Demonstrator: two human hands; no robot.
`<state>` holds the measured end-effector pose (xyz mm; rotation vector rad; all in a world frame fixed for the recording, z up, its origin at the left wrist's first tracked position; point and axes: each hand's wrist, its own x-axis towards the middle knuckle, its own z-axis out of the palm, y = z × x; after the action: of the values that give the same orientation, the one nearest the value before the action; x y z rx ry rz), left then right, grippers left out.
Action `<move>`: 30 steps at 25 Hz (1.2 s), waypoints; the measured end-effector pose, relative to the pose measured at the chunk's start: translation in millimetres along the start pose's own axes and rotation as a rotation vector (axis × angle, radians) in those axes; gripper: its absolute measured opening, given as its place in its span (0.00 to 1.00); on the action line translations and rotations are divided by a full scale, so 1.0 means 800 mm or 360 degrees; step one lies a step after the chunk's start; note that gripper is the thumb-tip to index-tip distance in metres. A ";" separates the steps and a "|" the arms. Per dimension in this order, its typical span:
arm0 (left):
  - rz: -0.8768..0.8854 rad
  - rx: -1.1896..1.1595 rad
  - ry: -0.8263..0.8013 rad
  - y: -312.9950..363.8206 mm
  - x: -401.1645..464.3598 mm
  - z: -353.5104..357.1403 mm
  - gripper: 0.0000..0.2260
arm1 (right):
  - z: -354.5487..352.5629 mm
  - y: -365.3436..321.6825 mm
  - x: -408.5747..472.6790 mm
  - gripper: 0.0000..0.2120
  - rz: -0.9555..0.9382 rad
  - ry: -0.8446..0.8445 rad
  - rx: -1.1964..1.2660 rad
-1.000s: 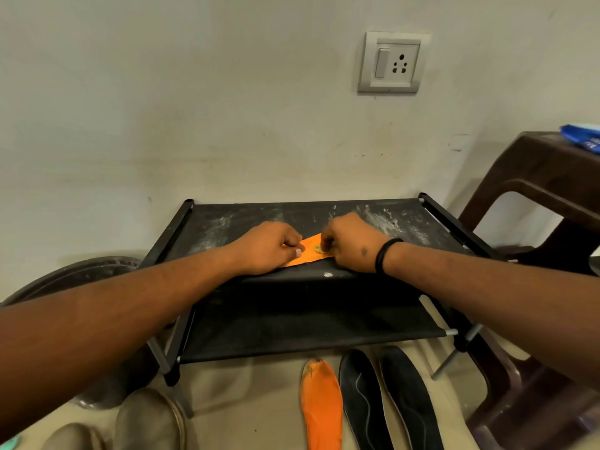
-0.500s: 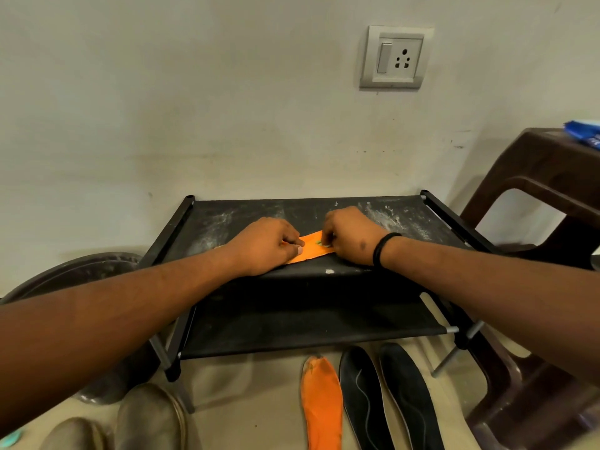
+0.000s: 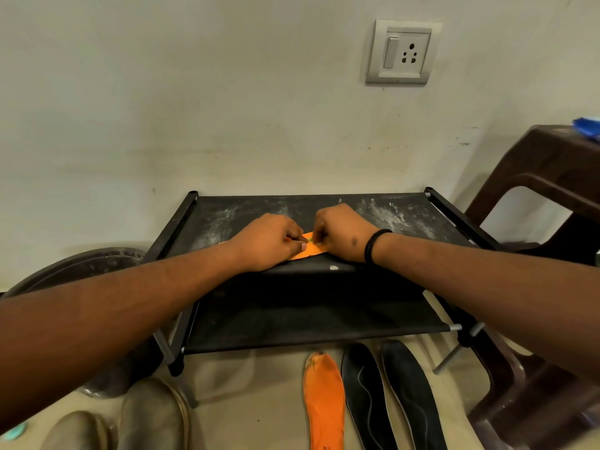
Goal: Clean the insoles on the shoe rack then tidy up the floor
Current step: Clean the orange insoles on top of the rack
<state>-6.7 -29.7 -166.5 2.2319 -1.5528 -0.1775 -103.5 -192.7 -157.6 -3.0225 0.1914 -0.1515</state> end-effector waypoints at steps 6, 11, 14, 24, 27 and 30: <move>-0.0016 -0.0050 0.0001 0.007 0.000 -0.002 0.11 | -0.005 0.038 0.015 0.10 0.0263 0.0010 -0.0121; 0.0005 -0.0036 -0.0004 0.003 -0.001 -0.001 0.11 | -0.001 0.023 0.010 0.10 0.0190 0.0047 0.0007; 0.0008 -0.0017 -0.0006 0.002 0.000 -0.001 0.11 | 0.000 0.015 -0.003 0.10 -0.0013 0.0006 0.0105; -0.0009 -0.0058 -0.0004 0.000 -0.001 0.000 0.12 | -0.017 0.075 -0.015 0.09 0.0329 0.0026 0.0164; -0.0016 -0.0052 0.0007 0.002 0.001 0.001 0.11 | -0.018 0.081 -0.010 0.09 0.0368 0.0052 0.0074; -0.0019 -0.0041 -0.0001 0.004 0.001 0.000 0.11 | -0.012 0.079 0.001 0.12 0.0363 0.0092 -0.0001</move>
<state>-9.3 -31.4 -165.1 2.2218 -1.5294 -0.2005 -111.4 -256.1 -155.1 -2.9697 0.5375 -0.2182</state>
